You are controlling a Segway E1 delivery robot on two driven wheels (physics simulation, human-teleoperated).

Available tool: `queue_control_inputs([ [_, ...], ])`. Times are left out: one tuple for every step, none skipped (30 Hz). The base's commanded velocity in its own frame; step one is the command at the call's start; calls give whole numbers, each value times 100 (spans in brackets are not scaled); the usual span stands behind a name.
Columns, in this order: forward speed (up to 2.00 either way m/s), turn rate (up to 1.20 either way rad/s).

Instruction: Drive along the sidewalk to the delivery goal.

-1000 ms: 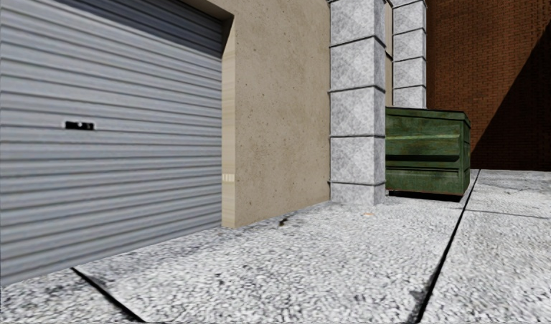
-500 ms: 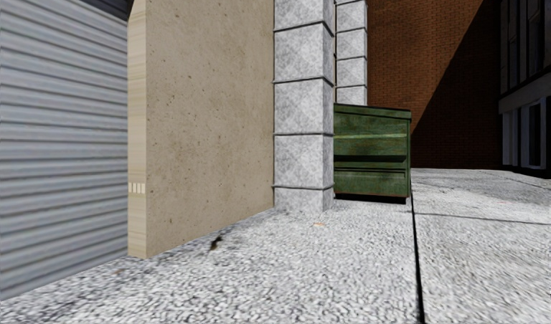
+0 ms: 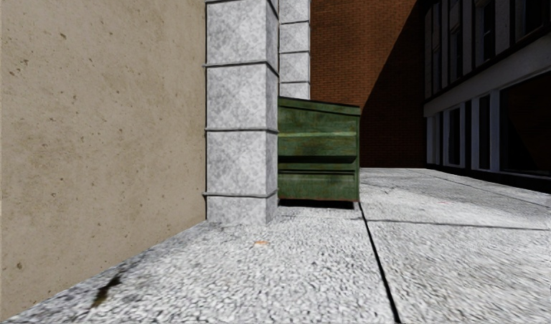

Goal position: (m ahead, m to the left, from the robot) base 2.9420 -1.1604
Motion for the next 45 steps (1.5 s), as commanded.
queue_control_inputs([
  [131,-53],
  [131,-53],
  [131,-53],
  [131,-53],
  [131,-53],
  [131,-53],
  [131,-53],
  [131,-53],
  [131,-53],
  [131,-53],
  [131,-53],
  [131,-53],
  [131,-53],
  [131,-53],
  [131,-53],
  [131,-53],
  [131,-53],
  [131,-53],
  [131,-53],
  [131,-53],
  [131,-53],
  [131,-53],
  [131,-53],
  [129,-53],
  [129,-53],
  [128,-53],
  [128,-53],
  [128,-53],
  [127,-53],
  [127,-53],
  [127,-53],
  [126,-53],
  [126,-53],
  [126,-52],
  [126,-45],
  [126,-45],
  [125,-35],
  [51,0],
  [51,0],
  [28,0],
  [1,0],
  [0,0],
  [0,0],
  [0,0],
  [0,0],
])
